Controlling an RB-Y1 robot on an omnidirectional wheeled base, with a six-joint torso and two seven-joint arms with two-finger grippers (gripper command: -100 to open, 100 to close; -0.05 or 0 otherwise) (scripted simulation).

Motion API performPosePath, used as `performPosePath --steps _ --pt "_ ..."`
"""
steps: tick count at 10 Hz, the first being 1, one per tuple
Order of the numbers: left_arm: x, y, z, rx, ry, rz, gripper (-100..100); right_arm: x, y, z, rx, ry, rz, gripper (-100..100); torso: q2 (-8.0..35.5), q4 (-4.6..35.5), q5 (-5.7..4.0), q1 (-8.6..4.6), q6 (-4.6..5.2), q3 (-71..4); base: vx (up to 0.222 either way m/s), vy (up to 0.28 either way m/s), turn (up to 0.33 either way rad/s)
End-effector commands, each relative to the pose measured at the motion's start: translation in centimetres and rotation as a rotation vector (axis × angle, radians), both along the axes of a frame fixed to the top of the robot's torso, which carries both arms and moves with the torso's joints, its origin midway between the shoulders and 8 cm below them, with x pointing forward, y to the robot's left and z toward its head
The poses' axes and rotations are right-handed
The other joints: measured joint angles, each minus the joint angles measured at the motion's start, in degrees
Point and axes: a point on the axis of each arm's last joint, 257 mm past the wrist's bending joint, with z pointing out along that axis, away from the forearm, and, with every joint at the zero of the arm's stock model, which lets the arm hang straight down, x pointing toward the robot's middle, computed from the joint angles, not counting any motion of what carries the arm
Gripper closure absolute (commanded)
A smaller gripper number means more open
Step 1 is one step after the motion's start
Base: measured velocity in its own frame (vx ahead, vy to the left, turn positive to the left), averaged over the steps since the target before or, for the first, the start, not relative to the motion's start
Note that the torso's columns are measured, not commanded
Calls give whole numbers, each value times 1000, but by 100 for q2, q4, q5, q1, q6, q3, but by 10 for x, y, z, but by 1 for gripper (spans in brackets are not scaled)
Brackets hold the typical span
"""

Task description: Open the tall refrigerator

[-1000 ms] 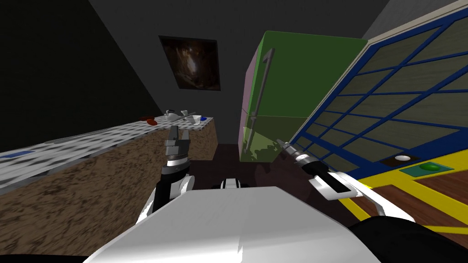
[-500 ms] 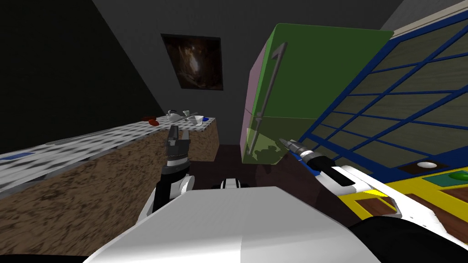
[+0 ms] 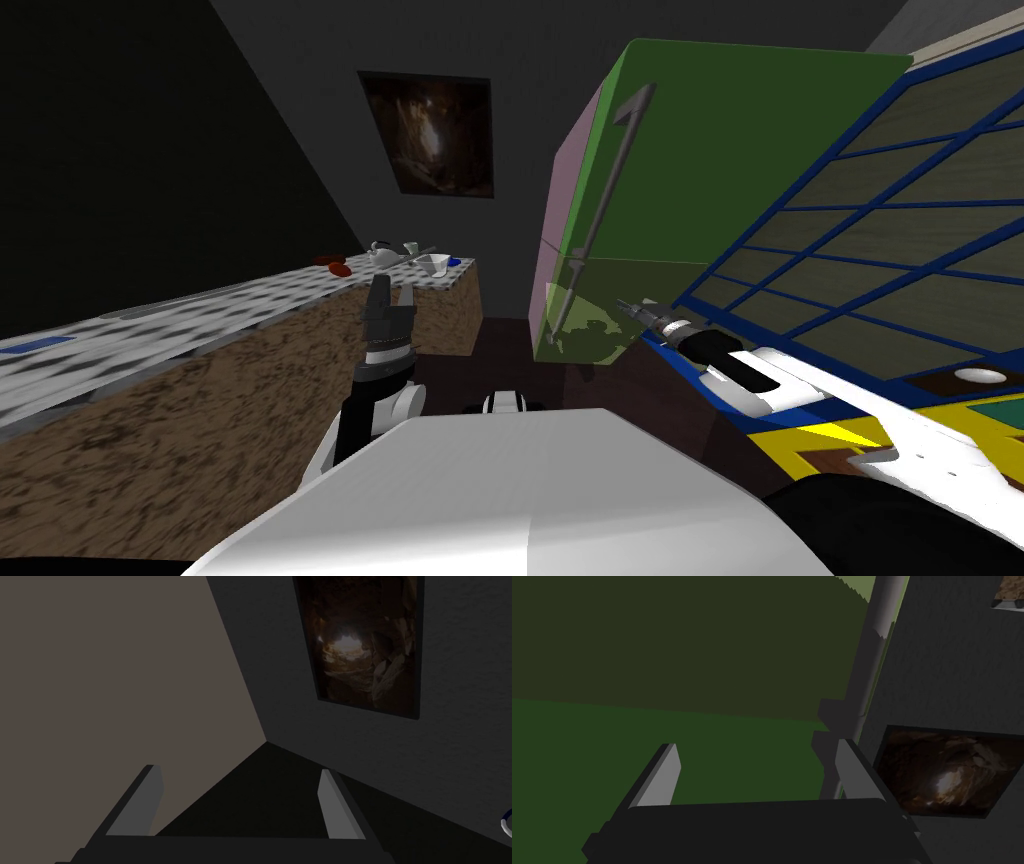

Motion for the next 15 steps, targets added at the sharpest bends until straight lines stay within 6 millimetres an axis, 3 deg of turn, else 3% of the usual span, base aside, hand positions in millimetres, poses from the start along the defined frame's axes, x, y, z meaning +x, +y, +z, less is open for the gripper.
performPosePath --steps 1,7,15 --pt "0 0 0 0 0 0 0 7 -10 10 -95 18 -11 -100 -8 -2 2 8 -1 -5 61 62 18" --pt "0 0 0 0 0 0 0 25 -33 48 -370 52 -57 -100 0 0 2 3 -1 0 60 59 27" --pt "0 0 0 0 0 0 0 57 -25 98 -666 61 -63 -100 -13 -1 5 4 -17 -10 64 66 14"
